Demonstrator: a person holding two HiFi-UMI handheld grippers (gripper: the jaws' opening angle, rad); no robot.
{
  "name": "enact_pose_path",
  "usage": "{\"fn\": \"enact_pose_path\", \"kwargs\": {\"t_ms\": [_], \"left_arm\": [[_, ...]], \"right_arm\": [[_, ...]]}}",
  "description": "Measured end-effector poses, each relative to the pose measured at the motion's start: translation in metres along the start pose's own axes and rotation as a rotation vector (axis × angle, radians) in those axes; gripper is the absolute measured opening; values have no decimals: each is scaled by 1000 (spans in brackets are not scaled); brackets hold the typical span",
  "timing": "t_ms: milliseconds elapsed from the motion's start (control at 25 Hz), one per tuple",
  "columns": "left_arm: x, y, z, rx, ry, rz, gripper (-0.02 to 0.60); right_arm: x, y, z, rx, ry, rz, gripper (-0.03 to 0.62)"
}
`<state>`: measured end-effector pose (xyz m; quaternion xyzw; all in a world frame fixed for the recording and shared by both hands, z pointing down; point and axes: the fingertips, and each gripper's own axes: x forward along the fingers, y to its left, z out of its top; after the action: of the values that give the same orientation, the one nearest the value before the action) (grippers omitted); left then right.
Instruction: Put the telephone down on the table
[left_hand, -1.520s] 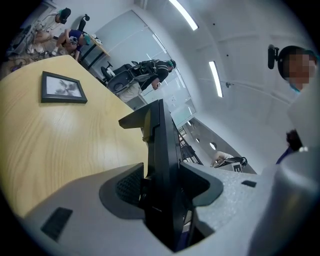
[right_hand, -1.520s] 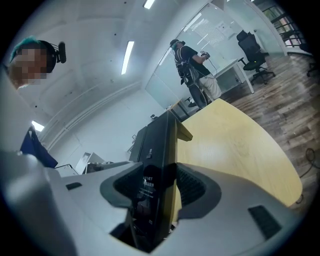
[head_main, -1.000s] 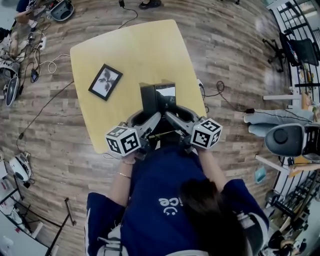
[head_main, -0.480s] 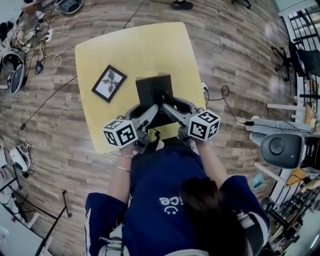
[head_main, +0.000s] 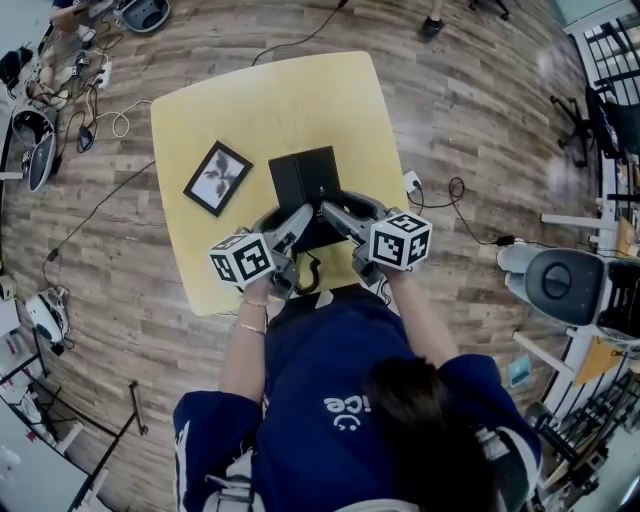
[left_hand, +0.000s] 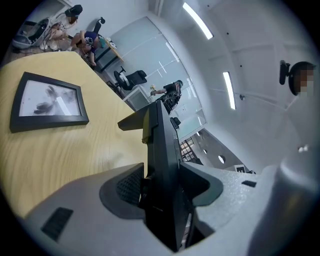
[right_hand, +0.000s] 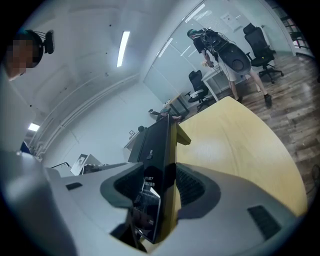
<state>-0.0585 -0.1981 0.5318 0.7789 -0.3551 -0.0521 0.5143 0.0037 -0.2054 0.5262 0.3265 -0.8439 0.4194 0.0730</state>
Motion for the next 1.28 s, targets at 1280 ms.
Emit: {"fn": "enact_pose_path", "kwargs": {"t_ms": [1280], "left_arm": [[43, 37, -26, -68, 50, 7, 213]], "right_arm": [[10, -56, -18, 27, 67, -34, 207]]}}
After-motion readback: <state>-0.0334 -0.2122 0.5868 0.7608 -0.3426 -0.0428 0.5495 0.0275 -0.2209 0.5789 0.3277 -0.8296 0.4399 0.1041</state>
